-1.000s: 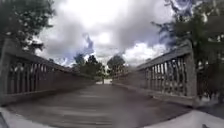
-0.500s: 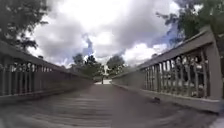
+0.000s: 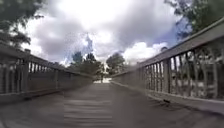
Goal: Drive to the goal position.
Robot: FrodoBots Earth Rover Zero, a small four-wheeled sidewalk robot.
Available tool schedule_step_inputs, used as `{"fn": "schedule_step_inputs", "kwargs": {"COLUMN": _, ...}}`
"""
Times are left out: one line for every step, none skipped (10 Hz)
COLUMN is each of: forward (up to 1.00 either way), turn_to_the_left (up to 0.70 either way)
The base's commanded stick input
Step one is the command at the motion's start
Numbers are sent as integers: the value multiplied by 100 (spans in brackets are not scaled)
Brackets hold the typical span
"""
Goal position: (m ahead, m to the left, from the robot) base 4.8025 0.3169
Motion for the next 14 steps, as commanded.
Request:
{"fn": "schedule_step_inputs", "kwargs": {"forward": 85, "turn_to_the_left": 0}}
{"fn": "schedule_step_inputs", "kwargs": {"forward": 85, "turn_to_the_left": 34}}
{"fn": "schedule_step_inputs", "kwargs": {"forward": 85, "turn_to_the_left": 23}}
{"fn": "schedule_step_inputs", "kwargs": {"forward": 85, "turn_to_the_left": 0}}
{"fn": "schedule_step_inputs", "kwargs": {"forward": 85, "turn_to_the_left": 0}}
{"fn": "schedule_step_inputs", "kwargs": {"forward": 85, "turn_to_the_left": 0}}
{"fn": "schedule_step_inputs", "kwargs": {"forward": 85, "turn_to_the_left": 0}}
{"fn": "schedule_step_inputs", "kwargs": {"forward": 85, "turn_to_the_left": 0}}
{"fn": "schedule_step_inputs", "kwargs": {"forward": 85, "turn_to_the_left": 0}}
{"fn": "schedule_step_inputs", "kwargs": {"forward": 85, "turn_to_the_left": 0}}
{"fn": "schedule_step_inputs", "kwargs": {"forward": 85, "turn_to_the_left": 0}}
{"fn": "schedule_step_inputs", "kwargs": {"forward": 85, "turn_to_the_left": 0}}
{"fn": "schedule_step_inputs", "kwargs": {"forward": 85, "turn_to_the_left": 0}}
{"fn": "schedule_step_inputs", "kwargs": {"forward": 85, "turn_to_the_left": 0}}
